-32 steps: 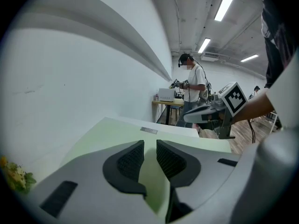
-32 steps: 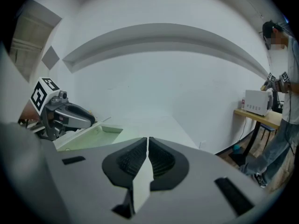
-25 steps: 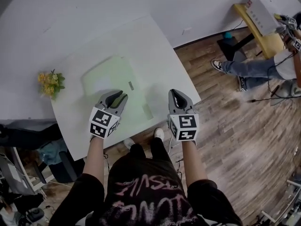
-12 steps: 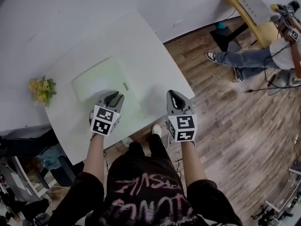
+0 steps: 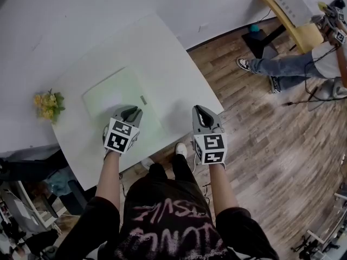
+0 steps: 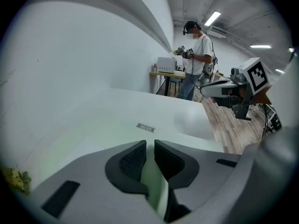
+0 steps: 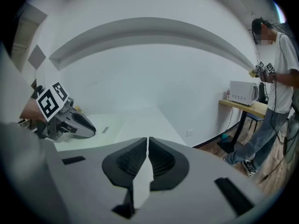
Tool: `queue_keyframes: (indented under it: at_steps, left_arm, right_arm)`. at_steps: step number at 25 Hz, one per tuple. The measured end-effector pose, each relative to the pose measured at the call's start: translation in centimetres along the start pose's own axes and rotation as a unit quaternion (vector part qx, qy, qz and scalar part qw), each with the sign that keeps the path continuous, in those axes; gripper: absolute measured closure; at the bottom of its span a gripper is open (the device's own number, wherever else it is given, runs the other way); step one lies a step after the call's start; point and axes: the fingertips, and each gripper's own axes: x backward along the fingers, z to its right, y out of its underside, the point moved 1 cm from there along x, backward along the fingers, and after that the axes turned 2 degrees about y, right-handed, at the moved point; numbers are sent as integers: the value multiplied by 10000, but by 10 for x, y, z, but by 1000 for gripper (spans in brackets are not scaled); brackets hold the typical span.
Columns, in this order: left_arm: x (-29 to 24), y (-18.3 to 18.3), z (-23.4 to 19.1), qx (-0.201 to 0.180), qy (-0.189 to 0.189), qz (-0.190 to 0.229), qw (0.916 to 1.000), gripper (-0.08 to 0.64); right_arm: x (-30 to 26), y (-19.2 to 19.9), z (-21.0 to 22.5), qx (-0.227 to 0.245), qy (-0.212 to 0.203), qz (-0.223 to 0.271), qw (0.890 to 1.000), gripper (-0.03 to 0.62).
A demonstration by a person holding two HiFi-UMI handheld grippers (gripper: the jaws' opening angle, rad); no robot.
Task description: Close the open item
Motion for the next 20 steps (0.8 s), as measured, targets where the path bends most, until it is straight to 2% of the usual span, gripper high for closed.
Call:
queue_keyframes:
  at_steps: [3, 8, 12, 15, 20]
  left_arm:
    - [0, -1, 0, 23, 11, -47, 10000, 494]
    - [6, -5, 0, 162, -9, 99, 9998, 494]
    - [21, -16, -8, 489, -119, 462, 9977, 515]
    - [35, -20, -11, 561, -223, 686, 9958, 520]
    - [66, -17, -22, 835, -489, 1185, 9882, 535]
  right_arm:
    - [2, -3, 3, 33, 5, 38, 10000, 565]
    - [5, -5, -1, 94, -37, 36, 9999, 565]
    - [5, -10, -10, 124, -133, 70, 9998, 565]
    - [5, -15, -19, 177, -229, 114, 9995, 565]
    - [3, -26, -34, 279, -374, 191, 9987, 565]
